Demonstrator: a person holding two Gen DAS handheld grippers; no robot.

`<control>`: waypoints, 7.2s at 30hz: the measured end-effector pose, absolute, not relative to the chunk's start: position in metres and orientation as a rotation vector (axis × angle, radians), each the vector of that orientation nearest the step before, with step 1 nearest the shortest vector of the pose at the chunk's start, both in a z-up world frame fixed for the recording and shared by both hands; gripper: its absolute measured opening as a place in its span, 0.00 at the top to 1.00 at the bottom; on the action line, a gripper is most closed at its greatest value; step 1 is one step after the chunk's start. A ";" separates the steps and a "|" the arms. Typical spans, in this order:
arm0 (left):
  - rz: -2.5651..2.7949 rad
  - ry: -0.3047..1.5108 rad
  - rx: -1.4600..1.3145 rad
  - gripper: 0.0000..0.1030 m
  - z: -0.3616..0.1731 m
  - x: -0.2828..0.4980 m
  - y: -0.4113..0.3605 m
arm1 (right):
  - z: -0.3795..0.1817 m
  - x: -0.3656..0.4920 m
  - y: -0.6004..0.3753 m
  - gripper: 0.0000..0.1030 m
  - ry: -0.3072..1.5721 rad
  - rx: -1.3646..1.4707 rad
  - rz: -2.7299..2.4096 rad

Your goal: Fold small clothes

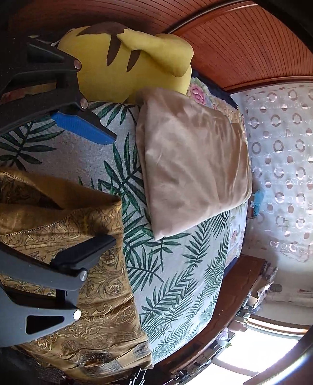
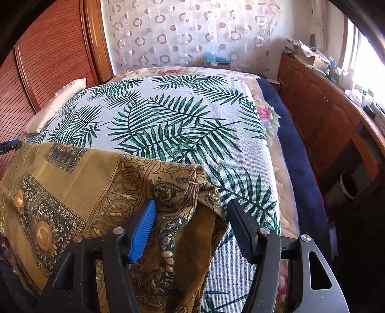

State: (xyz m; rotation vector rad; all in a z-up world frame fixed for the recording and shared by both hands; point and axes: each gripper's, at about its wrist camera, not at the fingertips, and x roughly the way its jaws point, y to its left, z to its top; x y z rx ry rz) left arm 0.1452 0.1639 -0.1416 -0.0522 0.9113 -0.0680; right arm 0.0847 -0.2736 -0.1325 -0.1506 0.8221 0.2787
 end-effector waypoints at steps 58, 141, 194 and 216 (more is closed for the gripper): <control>-0.073 0.554 -0.006 0.48 -0.018 0.240 0.157 | 0.026 0.211 -0.154 0.56 0.602 -0.190 0.202; -0.119 0.894 0.037 0.22 -0.154 0.185 0.102 | -0.061 0.066 -0.272 0.91 0.813 -0.235 0.276; 0.054 0.704 -0.017 0.41 -0.099 0.172 0.172 | -0.058 0.172 -0.247 0.52 0.785 -0.055 0.182; -0.029 0.744 0.030 0.98 -0.103 0.174 0.156 | -0.057 0.174 -0.249 0.74 0.783 -0.048 0.185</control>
